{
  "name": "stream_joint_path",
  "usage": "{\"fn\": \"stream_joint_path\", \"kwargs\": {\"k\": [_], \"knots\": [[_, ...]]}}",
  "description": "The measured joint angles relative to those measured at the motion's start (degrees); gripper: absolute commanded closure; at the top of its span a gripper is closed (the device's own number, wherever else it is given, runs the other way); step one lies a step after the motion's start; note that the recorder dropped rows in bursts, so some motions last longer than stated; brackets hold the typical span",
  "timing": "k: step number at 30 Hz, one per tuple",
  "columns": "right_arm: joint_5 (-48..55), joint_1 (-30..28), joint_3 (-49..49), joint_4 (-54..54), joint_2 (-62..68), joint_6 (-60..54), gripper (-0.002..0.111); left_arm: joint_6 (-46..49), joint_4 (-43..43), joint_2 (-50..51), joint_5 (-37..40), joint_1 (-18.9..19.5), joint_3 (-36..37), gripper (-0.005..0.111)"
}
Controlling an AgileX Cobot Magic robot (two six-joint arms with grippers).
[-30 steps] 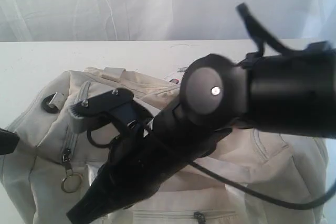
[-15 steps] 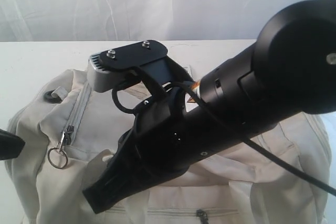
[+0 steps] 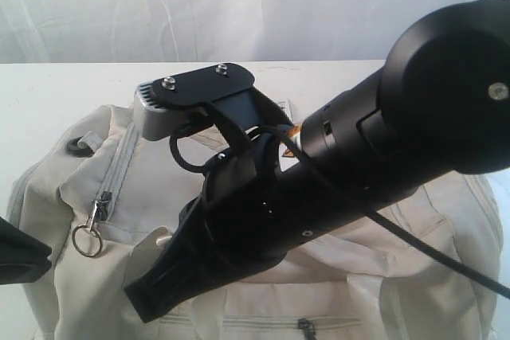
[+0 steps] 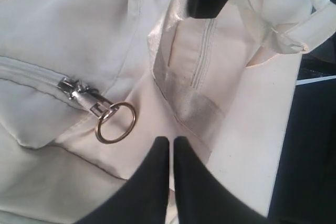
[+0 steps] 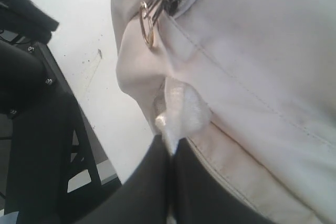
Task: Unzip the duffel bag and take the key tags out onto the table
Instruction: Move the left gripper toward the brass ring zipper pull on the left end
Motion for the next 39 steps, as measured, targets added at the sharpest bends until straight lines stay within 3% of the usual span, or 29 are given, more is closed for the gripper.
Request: {"fn": "stream_joint_path", "kwargs": {"k": [4, 8, 13, 19, 20, 23, 27, 39], "knots": [[0.0, 0.0, 0.0, 0.0, 0.0, 0.0, 0.108, 0.4, -2.1, 0.0, -3.2, 0.0, 2.3, 0.055], [0.0, 0.0, 0.0, 0.0, 0.0, 0.0, 0.108, 0.4, -4.6, 0.0, -8.3, 0.0, 5.3, 0.043], [-0.1, 0.0, 0.0, 0.0, 0.0, 0.0, 0.108, 0.5, -6.1, 0.0, -14.8, 0.0, 9.3, 0.042], [-0.3, 0.0, 0.0, 0.0, 0.0, 0.0, 0.108, 5.6, -13.7, 3.8, -21.8, 0.0, 11.7, 0.043], [-0.3, 0.0, 0.0, 0.0, 0.0, 0.0, 0.108, 5.7, -14.2, 4.9, -23.0, 0.0, 11.7, 0.045], [-0.3, 0.0, 0.0, -0.1, 0.0, 0.0, 0.108, 5.8, -14.9, 6.6, -24.1, 0.0, 11.7, 0.065], [-0.3, 0.0, 0.0, -0.2, 0.0, 0.0, 0.108, 5.9, -14.9, 7.3, -24.7, 0.0, 11.7, 0.105], [0.5, 0.0, 0.0, -0.3, 0.0, 0.0, 0.108, 4.7, -13.0, 2.9, -15.9, 0.0, 6.8, 0.107]]}}
